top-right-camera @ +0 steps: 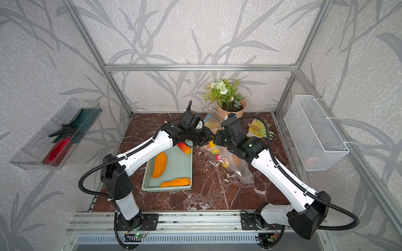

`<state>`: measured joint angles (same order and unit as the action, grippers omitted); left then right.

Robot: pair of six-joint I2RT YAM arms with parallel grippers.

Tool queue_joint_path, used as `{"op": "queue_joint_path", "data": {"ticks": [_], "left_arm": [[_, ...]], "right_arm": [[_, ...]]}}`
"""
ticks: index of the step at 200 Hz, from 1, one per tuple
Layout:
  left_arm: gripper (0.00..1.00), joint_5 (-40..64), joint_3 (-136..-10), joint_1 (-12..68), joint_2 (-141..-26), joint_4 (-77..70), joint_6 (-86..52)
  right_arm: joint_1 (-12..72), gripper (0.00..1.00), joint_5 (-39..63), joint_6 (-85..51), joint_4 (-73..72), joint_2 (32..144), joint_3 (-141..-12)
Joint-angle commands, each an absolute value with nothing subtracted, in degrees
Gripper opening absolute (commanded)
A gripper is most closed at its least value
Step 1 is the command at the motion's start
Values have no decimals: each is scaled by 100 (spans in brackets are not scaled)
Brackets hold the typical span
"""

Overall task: Place the mango in a zip-top bag and seal the zipper
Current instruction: Place the mango in the zipper food storage bag.

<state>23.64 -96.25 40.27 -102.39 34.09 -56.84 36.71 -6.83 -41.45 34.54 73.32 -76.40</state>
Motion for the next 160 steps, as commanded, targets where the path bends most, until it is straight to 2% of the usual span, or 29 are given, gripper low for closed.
{"op": "queue_joint_path", "data": {"ticks": [1,30,55,88,103,117,121,134,160], "left_arm": [[64,2261,-9950,3960,-9923,3640,-5623],[65,2170,-9867,3770,-9563,3641,-5980],[62,1318,-9443,3499,-8929,4027,-5925],[62,348,-9185,2582,-8817,6041,-4833],[66,-249,-8983,2323,-8955,6572,-3918],[74,-774,-8724,2156,-9118,6879,-3383],[80,-935,-8661,2123,-9173,6935,-3268],[90,-1009,-8361,2004,-9351,6806,-2715],[93,-1186,-8192,1824,-9872,6647,-2157]], "right_arm": [[3644,0,-507,-3967,3236,7200,-7627],[3643,0,-488,-3894,3243,7098,-7518],[3644,0,-475,-3880,3228,7032,-7449],[3640,0,-449,-3871,3208,7015,-7440],[3637,0,-440,-3854,3182,7015,-7455],[3632,0,-403,-3834,3167,7022,-7459],[3638,0,-387,-3834,3162,7022,-7462],[3630,0,-338,-3824,3141,7048,-7482],[3631,0,-282,-3812,3139,7084,-7506]]}}
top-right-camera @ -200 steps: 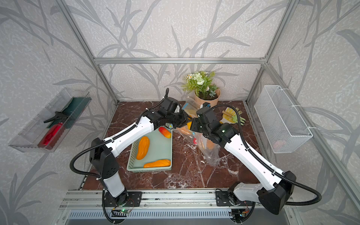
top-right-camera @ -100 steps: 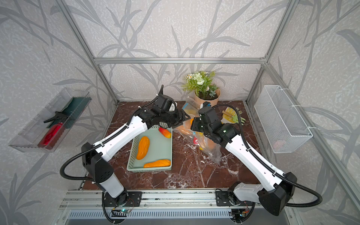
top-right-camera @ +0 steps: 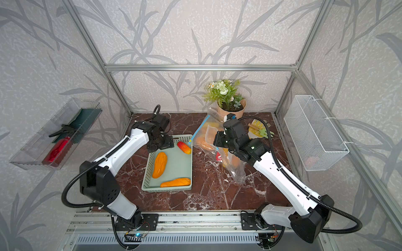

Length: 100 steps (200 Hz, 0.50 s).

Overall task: Place the mango in a zip-top bag and seal the zipper
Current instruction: Place the mango in the zipper food storage bag, then pick up the mango from the basket.

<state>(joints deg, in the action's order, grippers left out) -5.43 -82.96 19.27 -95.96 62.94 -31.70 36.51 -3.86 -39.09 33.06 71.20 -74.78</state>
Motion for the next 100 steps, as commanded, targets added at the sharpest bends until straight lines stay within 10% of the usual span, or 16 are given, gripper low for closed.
{"op": "queue_joint_path", "data": {"ticks": [1,100], "left_arm": [[92,-1195,-8187,1822,-9893,6637,-2142],[74,-421,-8057,1606,-11231,5843,-1752]], "right_arm": [[3630,0,-281,-3813,3147,7084,-7510],[3587,0,-309,-3815,3219,7044,-7529]]}}
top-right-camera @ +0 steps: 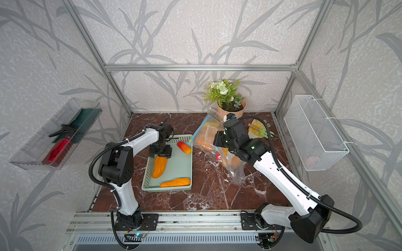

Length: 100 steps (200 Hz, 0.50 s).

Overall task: Place the mango in a zip-top bag and seal the zipper
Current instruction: Pick up the mango from the basket.

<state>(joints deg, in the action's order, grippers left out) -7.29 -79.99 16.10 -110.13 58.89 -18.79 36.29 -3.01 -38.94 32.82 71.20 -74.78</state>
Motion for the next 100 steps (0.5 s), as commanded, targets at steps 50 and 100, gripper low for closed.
{"op": "queue_joint_path", "data": {"ticks": [50,100], "left_arm": [[39,-52,-8388,1608,-10735,5847,-2089],[30,2127,-8898,1794,-8932,3888,-5160]], "right_arm": [[3577,0,-251,-3827,3208,7118,-7563],[3501,0,-49,-3915,3164,7154,-7551]]}}
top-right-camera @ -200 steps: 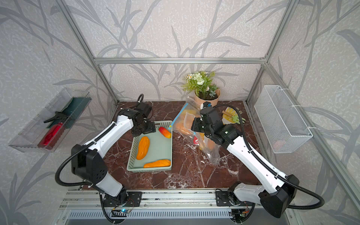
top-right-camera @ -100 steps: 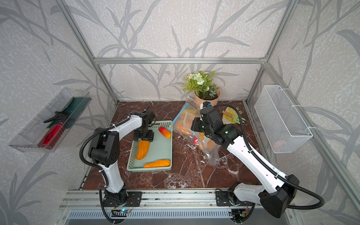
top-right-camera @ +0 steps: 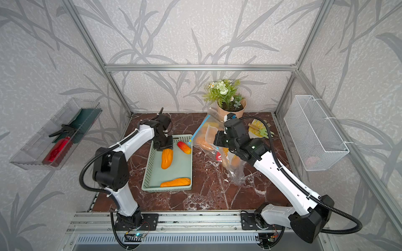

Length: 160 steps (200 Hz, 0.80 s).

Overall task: Place the mango in a zip-top bag and seal the zipper
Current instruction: Pick up the mango from the basket, then place the mango in the zipper food storage bag.

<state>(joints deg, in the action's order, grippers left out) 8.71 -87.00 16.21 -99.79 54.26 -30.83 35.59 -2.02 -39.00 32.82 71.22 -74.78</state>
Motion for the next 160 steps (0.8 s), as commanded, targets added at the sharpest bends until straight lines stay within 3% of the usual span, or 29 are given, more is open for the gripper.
{"op": "queue_joint_path", "data": {"ticks": [1,26,55,89,160], "left_arm": [[30,2136,-8887,1807,-8904,3785,-5248],[27,1846,-8706,2269,-8612,1476,-6926],[26,1528,-9180,2869,-9094,419,-7644],[21,1659,-9308,3240,-9482,379,-7895],[15,1451,-8642,3362,-9164,772,-7806]], "right_arm": [[3500,0,-42,-3922,3155,7154,-7550],[3456,0,52,-3979,3112,7197,-7575],[3373,0,130,-4098,3070,7242,-7610],[3222,0,204,-4308,2917,7233,-7572],[3117,0,244,-4524,2820,7277,-7638]]}}
